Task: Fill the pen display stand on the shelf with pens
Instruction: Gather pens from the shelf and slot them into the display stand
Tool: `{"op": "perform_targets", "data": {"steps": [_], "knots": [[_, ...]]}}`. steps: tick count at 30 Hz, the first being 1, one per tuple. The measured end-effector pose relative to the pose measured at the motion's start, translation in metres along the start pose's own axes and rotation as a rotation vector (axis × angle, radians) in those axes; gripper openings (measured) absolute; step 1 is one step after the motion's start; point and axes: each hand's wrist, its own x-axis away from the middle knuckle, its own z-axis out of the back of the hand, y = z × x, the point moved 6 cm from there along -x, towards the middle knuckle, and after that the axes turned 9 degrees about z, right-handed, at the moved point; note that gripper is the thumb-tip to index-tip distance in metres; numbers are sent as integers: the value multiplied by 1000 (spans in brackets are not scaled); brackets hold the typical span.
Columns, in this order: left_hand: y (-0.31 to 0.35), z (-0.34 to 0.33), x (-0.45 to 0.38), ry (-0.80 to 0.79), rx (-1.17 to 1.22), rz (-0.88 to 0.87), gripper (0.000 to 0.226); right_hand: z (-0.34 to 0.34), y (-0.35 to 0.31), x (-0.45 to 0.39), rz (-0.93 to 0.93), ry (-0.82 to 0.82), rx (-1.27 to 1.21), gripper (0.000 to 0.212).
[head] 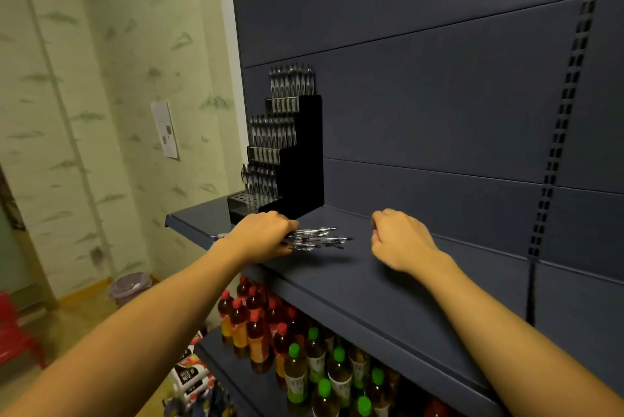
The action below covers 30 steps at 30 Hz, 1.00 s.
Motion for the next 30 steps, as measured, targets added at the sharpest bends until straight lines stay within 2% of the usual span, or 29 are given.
{"op": "perform_targets", "data": {"steps": [10,15,30], "knots": [[-90,-37,-16,-1,33,49,16,-31,-42,-84,60,-28,-5,9],[-131,-54,-20,-6,67,42,16,-43,-75,-114,59,-26,-5,16],[-257,-87,-35,30,136,-151,21,-82,-155,-173,-160,-68,65,10]]}}
